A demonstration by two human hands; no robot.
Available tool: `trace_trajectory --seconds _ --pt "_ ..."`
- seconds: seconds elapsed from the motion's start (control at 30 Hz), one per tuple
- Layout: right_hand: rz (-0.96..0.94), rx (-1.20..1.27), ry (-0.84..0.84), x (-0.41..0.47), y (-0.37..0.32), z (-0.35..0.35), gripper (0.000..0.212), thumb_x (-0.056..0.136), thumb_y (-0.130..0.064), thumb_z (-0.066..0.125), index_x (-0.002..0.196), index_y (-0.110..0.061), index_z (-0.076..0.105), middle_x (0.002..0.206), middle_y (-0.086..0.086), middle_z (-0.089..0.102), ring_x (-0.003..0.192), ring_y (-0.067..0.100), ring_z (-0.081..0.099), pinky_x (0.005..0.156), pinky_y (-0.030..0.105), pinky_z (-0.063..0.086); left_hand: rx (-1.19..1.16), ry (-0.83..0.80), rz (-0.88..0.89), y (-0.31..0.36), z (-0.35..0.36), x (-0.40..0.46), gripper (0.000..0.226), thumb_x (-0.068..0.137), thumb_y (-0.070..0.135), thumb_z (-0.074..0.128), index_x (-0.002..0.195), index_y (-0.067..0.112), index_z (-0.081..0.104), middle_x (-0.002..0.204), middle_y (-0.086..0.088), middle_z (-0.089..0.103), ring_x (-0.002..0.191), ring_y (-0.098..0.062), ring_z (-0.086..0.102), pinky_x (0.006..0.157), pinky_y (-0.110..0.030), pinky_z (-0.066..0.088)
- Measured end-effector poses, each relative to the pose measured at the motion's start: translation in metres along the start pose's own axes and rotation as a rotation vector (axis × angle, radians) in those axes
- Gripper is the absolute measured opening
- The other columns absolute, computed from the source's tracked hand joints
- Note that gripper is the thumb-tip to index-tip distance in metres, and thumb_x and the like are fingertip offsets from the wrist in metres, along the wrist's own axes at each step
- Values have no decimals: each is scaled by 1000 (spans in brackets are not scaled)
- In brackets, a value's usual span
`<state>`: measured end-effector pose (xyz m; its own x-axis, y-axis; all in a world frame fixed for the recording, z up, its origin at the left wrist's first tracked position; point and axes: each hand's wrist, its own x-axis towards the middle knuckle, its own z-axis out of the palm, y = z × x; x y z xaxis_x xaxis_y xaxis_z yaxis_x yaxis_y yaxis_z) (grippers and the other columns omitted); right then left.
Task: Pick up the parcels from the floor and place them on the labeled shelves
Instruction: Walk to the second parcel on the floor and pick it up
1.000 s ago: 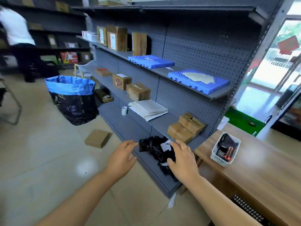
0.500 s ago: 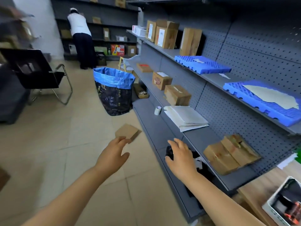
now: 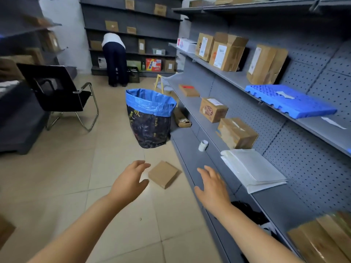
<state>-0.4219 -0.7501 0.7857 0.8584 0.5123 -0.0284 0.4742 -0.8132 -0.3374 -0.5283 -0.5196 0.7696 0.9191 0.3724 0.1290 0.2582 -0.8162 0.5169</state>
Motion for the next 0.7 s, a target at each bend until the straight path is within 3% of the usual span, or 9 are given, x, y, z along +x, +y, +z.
trace_trajectory --seconds 0.43,0.7 --pt "17 11 -55 190 15 34 59 89 -27 52 143 -21 31 154 2 23 139 22 25 112 36 26 27 -69 -42 -51 32 168 49 85 22 59 133 21 46 142 0 43 123 -21 47 93 -29 42" --pt "-40 7 -83 335 41 26 56 87 -27 53 140 -19 36 147 1 34 135 22 32 108 33 29 46 -78 -115 -55 43 300 50 86 20 58 134 19 46 141 -1 43 127 -20 44 102 -26 35"
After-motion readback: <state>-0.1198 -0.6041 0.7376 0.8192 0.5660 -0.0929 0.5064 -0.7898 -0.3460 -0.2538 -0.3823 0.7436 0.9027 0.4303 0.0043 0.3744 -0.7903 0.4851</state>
